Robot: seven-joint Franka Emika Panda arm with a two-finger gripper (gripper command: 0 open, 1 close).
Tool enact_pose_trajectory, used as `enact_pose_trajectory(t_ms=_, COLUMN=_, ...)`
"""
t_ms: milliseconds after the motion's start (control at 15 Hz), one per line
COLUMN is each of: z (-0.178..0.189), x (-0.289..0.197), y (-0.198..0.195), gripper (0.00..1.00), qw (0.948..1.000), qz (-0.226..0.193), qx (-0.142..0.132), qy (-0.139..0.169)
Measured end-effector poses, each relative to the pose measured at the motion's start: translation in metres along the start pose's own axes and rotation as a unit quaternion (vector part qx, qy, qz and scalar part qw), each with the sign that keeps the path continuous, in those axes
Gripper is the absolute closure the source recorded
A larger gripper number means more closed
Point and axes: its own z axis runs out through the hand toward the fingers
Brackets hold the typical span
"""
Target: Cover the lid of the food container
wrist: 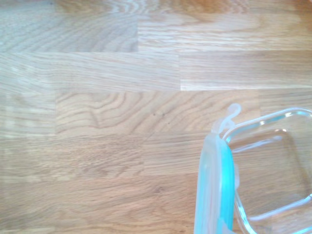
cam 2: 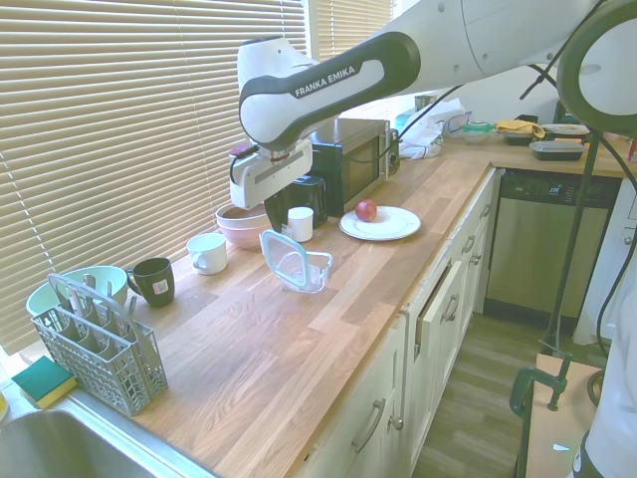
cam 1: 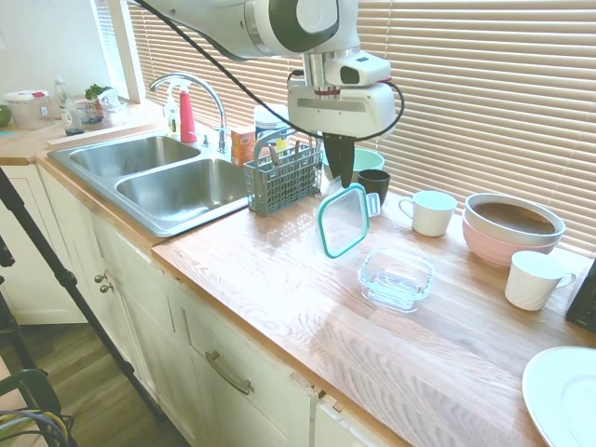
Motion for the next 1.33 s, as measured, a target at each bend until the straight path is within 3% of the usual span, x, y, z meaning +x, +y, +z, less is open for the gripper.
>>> enact_pose_trajectory(t_ms=867, z=0.004, x=0.018, y=0.02, gripper=1.0, qw=0.9972, qz=-0.071, qx=-0.026, qy=0.002)
enact_pose_trajectory(t_ms=1333, z=0.006, x=0.044, y=0.043, gripper=1.0, qw=0.9963, qz=-0.08, qx=-0.03, qy=0.003)
